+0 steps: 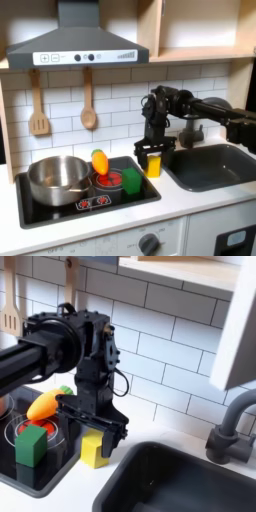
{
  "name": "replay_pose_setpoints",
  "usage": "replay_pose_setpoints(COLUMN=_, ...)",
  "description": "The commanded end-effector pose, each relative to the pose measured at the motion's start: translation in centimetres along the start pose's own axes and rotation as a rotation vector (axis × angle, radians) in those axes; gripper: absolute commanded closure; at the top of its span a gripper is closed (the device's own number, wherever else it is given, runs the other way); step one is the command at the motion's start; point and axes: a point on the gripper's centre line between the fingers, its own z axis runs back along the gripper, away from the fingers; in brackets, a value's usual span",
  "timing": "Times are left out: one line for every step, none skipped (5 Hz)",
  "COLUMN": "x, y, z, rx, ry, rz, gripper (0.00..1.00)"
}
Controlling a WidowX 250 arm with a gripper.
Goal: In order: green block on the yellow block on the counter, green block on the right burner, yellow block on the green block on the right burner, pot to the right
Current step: 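Put the yellow block on the green block on the right burner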
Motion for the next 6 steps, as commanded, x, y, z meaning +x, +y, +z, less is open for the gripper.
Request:
replay_pose_setpoints(x=0.01, y=0.01, z=-0.73, rx=0.007, ry=0.009, rz=0.009, gripper=0.0)
replay_pose_setpoints(x=0.39, y=0.07, z=-0.18, rx=0.003, ry=0.003, rz=0.025, gripper=0.0)
replay_pose_setpoints(x=0.3, y=-0.17, z=-0.46, rx=-0.012, ry=0.025, rz=0.03, gripper=0.0)
replay_pose_setpoints(x=0.46, y=-0.06, z=-0.19, rx=-0.007, ry=0.029, rz=0.042, gripper=0.0)
replay_pose_setpoints(x=0.64, y=0.01, z=-0.27, rx=-0.001, ry=0.027, rz=0.044, gripper=0.0)
replay_pose_setpoints(x=0.36, y=-0.06, z=-0.63, rx=0.012, ry=0.03, rz=0.039, gripper=0.0)
